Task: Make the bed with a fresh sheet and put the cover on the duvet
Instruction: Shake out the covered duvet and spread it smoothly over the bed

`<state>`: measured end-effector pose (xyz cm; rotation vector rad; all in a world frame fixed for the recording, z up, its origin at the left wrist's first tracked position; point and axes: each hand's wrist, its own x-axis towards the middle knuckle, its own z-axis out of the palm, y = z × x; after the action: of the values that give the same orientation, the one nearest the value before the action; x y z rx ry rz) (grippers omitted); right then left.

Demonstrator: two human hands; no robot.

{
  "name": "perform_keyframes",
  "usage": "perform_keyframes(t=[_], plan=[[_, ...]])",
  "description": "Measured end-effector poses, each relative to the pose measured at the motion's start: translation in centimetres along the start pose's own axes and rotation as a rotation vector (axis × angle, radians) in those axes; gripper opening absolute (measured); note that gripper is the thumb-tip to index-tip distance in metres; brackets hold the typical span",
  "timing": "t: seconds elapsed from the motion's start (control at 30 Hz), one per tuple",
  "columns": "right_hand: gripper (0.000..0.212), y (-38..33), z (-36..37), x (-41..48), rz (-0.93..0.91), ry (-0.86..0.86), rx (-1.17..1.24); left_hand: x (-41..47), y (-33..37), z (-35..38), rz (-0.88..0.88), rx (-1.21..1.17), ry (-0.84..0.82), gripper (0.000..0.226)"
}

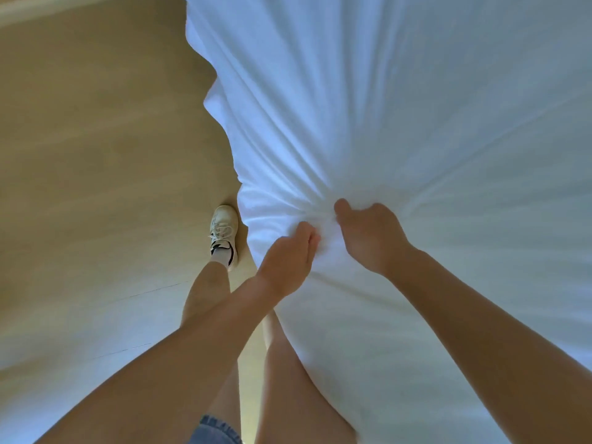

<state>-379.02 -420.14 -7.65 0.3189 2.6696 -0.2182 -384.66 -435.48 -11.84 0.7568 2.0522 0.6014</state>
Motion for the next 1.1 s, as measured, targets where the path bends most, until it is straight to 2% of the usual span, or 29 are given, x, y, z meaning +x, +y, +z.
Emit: perform_keyframes(t=[0.03,0.1,0.17,0.23,0.27,0.33,0.4,0.43,0.5,0.57,0.67,0.73,0.8,0.93,1.1], plan=[[0.028,0.2,0.5,-0.3,0.003,-0.108,-0.020,-0.5,-0.1,0.8,-0.032,0.017,-0.038,0.018],[0.029,0.6,1.2,-1.1,0.057,-0.161,-0.008,-1.5,-1.0,2.1,-0.127,-0.014,-0.079,0.018],[0.030,0.4,2.0,-3.1,0.081,-0.026,0.007,-2.8,-2.0,3.0,-0.181,0.004,-0.120,0.032],[0.039,-0.4,3.3,-5.8,0.085,0.151,0.073,-4.2,-2.7,3.5,-0.107,0.083,-0.149,0.057],[0.045,-1.0,4.3,-7.7,0.067,0.154,0.120,-5.0,-2.8,3.8,-0.025,0.129,-0.158,0.060],[0.050,-1.9,6.4,-11.8,-0.003,0.102,0.165,-6.5,-2.7,4.3,0.213,0.202,-0.189,0.050],[0.046,-2.6,8.1,-15.4,-0.061,0.047,0.145,-7.4,-2.6,5.2,0.377,0.244,-0.089,0.024],[0.042,-2.8,8.8,-16.8,-0.062,0.050,0.122,-7.5,-2.2,5.5,0.402,0.241,-0.040,0.014],[0.034,-3.0,9.8,-18.3,0.005,0.115,0.111,-7.9,-1.0,6.0,0.317,0.178,-0.078,0.004],[0.031,-3.3,10.5,-18.9,0.098,0.184,0.082,-8.9,-0.1,6.9,0.240,0.171,-0.126,0.011],[0.028,-3.7,11.4,-19.1,0.147,0.232,0.021,-11.1,-0.2,8.5,0.267,0.126,-0.063,0.012],[0.040,-3.8,11.7,-18.8,0.186,0.228,0.007,-12.0,-1.0,9.1,0.141,0.178,-0.096,0.029],[0.037,-3.9,11.9,-18.2,0.239,0.228,-0.016,-12.5,-2.0,9.6,0.065,0.220,-0.111,0.042],[0.030,-4.5,11.5,-16.6,0.336,0.186,-0.065,-12.6,-1.9,10.1,0.155,0.239,0.010,0.039],[0.013,-5.8,11.8,-17.3,0.286,0.255,0.061,-12.9,-2.8,11.2,0.109,0.281,0.025,0.028]])
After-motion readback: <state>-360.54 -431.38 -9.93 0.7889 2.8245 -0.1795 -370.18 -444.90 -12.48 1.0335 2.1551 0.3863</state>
